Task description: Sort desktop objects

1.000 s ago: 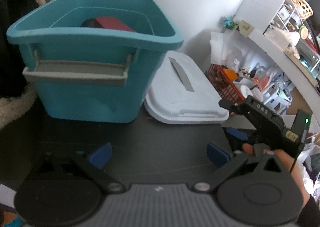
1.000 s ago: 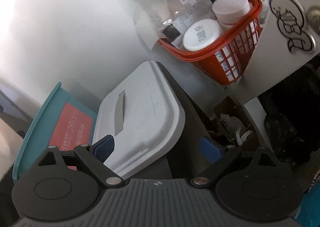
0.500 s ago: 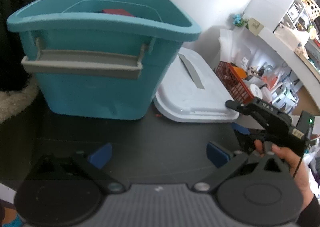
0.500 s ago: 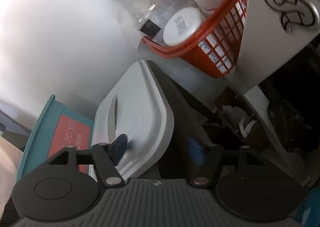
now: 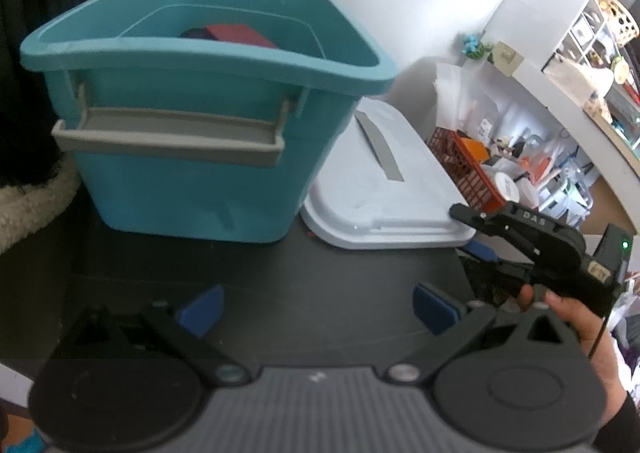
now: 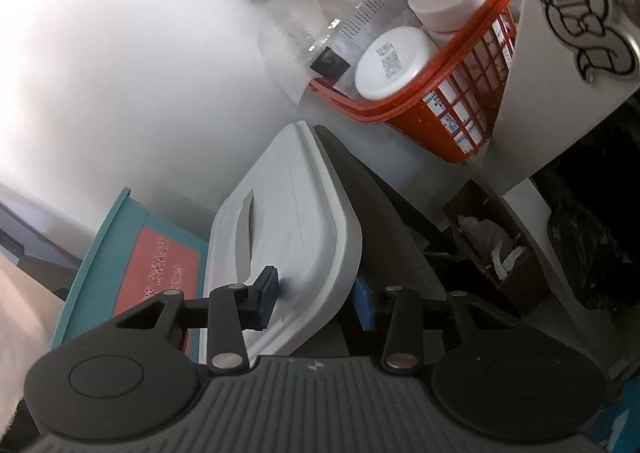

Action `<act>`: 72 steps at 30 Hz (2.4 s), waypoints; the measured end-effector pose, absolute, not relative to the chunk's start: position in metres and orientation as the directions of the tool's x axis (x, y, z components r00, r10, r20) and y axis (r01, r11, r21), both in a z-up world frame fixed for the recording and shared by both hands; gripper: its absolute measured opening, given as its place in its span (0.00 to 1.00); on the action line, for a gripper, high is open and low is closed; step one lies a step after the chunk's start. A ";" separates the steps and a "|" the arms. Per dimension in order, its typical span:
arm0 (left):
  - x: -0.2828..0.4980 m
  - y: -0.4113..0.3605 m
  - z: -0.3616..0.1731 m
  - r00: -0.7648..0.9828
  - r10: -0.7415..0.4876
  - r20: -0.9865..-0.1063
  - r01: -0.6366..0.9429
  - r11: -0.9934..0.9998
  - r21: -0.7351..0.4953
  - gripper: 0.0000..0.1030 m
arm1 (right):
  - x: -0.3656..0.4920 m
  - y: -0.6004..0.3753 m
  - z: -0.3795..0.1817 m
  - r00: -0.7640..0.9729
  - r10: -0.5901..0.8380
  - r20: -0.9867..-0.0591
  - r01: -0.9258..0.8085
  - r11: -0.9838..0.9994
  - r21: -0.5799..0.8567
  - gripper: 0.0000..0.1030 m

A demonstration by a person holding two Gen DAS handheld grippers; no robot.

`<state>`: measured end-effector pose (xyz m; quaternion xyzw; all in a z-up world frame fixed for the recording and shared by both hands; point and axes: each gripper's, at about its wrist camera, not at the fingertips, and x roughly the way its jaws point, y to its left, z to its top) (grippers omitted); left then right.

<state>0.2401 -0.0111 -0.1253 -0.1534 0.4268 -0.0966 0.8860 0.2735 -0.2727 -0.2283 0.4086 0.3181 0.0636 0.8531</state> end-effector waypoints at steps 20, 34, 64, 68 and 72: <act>0.239 -0.010 -0.116 0.630 -0.312 -0.711 0.048 0.930 -0.365 0.99 | 0.254 -0.272 -0.217 0.784 0.336 -0.522 0.182 0.680 0.710 0.37; 0.241 -0.012 -0.118 0.625 -0.310 -0.716 0.045 0.931 -0.363 0.99 | 0.257 -0.278 -0.223 0.801 0.321 -0.505 0.194 0.659 0.726 0.75; 0.244 -0.019 -0.115 0.626 -0.320 -0.711 0.055 0.928 -0.369 0.99 | 0.259 -0.266 -0.214 0.790 0.326 -0.519 0.165 0.703 0.692 0.42; 0.247 -0.021 -0.113 0.631 -0.323 -0.706 0.058 0.926 -0.372 0.99 | 0.255 -0.266 -0.210 0.790 0.321 -0.522 0.163 0.711 0.684 0.42; 0.248 -0.022 -0.111 0.635 -0.327 -0.700 0.059 0.924 -0.377 0.99 | 0.251 -0.266 -0.208 0.786 0.322 -0.528 0.165 0.714 0.681 0.42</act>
